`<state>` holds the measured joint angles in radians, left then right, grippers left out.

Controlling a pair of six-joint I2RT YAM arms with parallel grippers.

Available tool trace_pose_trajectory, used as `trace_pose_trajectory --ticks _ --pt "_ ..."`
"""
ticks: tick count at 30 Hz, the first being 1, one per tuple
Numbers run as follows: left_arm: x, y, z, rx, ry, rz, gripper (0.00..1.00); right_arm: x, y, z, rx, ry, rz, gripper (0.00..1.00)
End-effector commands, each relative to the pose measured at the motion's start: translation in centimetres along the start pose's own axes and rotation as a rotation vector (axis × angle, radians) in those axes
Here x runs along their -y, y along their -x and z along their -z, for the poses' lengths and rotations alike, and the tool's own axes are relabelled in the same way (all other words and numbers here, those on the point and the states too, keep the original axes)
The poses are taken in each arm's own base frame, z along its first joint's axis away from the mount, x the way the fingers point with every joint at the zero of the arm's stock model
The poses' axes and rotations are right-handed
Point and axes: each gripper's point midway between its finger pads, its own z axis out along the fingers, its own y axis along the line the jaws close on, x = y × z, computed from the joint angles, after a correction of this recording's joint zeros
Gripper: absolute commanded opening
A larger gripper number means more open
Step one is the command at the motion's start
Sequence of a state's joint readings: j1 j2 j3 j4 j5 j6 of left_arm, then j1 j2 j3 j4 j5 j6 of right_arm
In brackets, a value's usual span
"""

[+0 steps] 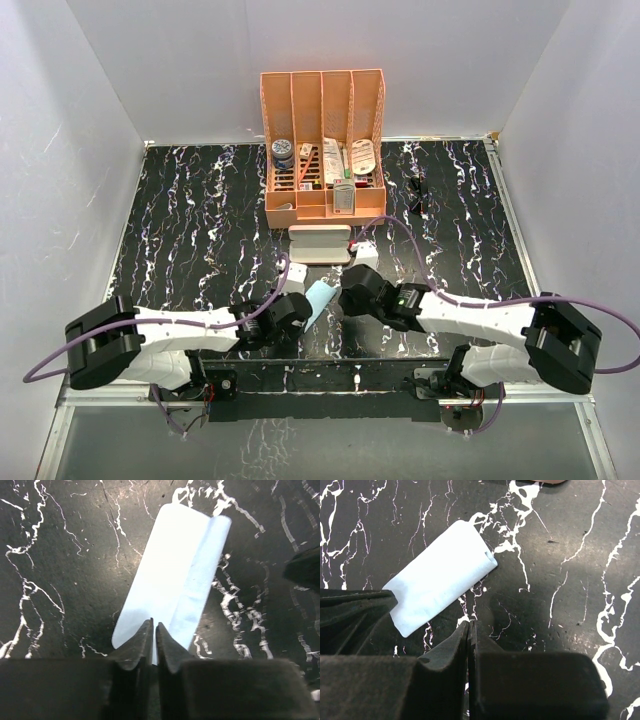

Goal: Organize the sunglasses
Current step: Adjust the glasses cleaning cloth at the center of the board.

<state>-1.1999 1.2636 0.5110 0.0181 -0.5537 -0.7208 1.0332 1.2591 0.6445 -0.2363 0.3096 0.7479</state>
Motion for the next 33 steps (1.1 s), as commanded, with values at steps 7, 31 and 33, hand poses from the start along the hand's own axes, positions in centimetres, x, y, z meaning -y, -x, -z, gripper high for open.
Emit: trace_pose_trajectory --ticks 7,31,33 --pt "-1.9 0.8 -0.6 0.034 0.087 -0.064 0.0 0.9 0.9 1.5 0.066 -0.008 -0.059 0.0" --pt "-3.0 -3.7 -1.4 -0.109 0.058 -0.02 0.0 1.6 0.2 1.7 0.057 -0.016 -0.067 0.0" --pt "-2.9 -4.1 -1.4 -0.126 0.054 -0.014 0.0 1.7 0.1 1.7 0.056 -0.014 -0.067 0.01"
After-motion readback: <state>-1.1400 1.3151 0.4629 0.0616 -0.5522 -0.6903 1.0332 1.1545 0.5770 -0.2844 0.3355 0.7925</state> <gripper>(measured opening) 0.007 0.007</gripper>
